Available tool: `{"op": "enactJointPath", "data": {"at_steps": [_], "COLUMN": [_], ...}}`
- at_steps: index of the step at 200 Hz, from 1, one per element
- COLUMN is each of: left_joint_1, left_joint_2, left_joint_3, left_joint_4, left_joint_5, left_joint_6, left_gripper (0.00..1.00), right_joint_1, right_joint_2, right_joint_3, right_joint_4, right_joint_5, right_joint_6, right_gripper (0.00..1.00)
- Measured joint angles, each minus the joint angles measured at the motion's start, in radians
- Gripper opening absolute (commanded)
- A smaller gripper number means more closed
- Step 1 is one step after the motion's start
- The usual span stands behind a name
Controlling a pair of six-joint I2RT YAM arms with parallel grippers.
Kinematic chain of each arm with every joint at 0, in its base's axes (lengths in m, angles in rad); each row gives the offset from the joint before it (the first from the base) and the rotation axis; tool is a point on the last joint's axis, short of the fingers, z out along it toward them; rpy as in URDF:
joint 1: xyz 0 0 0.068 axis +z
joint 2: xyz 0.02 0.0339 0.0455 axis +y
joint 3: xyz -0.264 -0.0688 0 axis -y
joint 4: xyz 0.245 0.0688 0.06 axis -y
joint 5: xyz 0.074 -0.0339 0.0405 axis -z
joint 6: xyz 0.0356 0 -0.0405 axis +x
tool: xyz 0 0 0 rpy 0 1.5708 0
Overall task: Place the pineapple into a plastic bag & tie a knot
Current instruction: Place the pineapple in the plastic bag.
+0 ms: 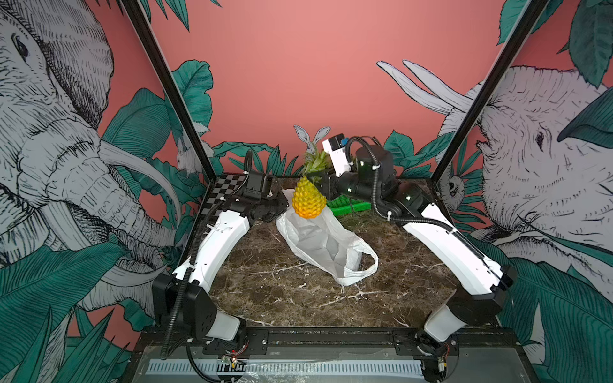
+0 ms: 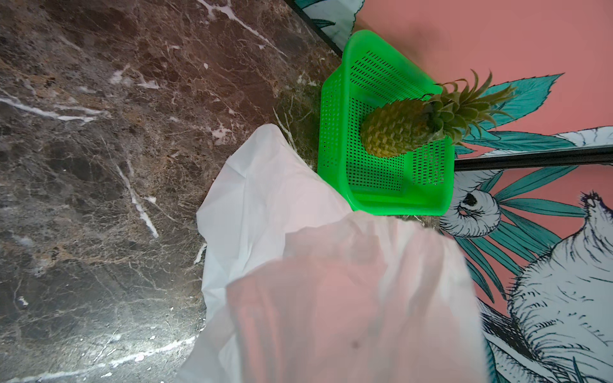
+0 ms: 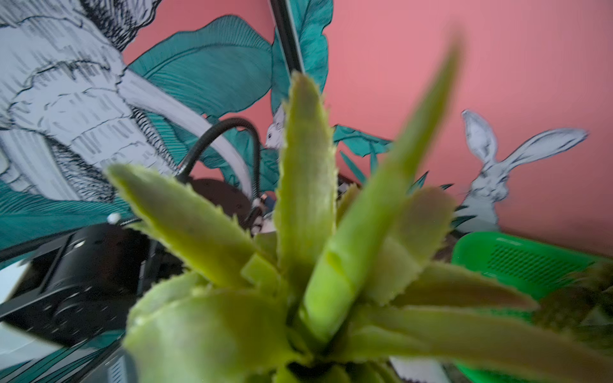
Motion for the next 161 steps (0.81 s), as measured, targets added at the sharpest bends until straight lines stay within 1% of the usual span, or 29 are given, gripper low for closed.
{"op": "enactJointPath", "data": {"at_steps": [22,41,75,104,123,161], "left_joint_1": [0.000,0.000,0.000,0.000,0.000,0.000], "left_joint_2": [0.000,0.000,-0.010,-0.068,-0.114,-0.177], "left_joint_3": [0.010,0.011,0.008,-0.036,-0.077,-0.153], "left_joint_4": [0.000,0.000,0.000,0.000,0.007,0.023], "left_joint_5": [0.011,0.022,0.042,0.065,0.084,0.107], "left_joint_6": [0.000,0.000,-0.001,-0.031,-0.068,-0.147], "left_gripper": [0.00,0.00,0.00,0.00,0.00,0.00], "right_joint_1": [0.028,0.023,0.014,0.016,0.032,0.099], "right_joint_2": [-0.026,-0.008,0.078,0.108,0.108,0.113], "right_joint_3": [-0.137,-0.221,-0.241,-0.273,-0.330,-0.498], "right_joint_4": [0.017,0.020,0.033,0.068,0.124,0.309], "right_joint_5": [0.008,0.054,0.134,0.197,0.248,0.367], "right_joint_6": [0.050,0.072,0.056,0.017,-0.015,-0.065], "right_gripper": [0.00,0.00,0.00,0.00,0.00,0.00]}}
